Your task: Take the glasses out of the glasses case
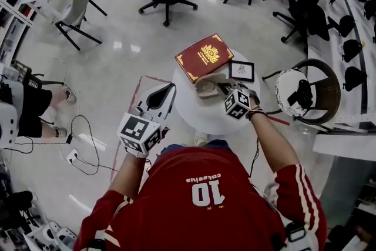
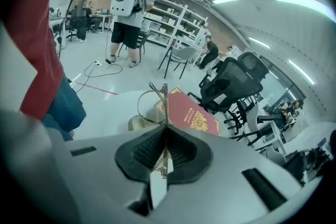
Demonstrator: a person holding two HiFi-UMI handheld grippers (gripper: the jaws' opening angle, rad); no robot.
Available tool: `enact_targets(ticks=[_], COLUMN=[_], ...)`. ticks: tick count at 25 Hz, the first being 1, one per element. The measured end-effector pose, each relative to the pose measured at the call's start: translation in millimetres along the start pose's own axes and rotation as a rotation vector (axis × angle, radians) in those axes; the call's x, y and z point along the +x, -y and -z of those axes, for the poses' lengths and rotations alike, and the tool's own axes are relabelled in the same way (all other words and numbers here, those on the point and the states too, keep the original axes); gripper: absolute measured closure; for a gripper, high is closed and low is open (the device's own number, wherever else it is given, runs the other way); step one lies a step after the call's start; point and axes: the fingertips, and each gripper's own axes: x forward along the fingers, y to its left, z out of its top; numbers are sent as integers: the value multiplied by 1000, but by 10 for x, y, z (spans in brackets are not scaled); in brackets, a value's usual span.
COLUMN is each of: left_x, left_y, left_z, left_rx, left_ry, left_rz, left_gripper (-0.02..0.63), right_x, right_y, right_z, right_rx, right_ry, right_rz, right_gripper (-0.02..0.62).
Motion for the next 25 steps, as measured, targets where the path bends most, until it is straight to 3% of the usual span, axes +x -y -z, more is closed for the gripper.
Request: enact_targets(ticks=[7,18,25], left_x=[-112,-329,-485], left_y=[138,212,341], left_z=[-55,-76,-161], left_rx=[-3,10,1], left_ry=[11,37,55], left_rz=[40,55,70], left_gripper=[598,598,598], right_x=[-434,-1187,-1790], right_y=[-127,-261,-287], right_z=[-137,-456,-717], right_rx=[169,559,708], right_ry=[64,252,398], right_rz=[91,220,285], right_gripper=[572,572,572])
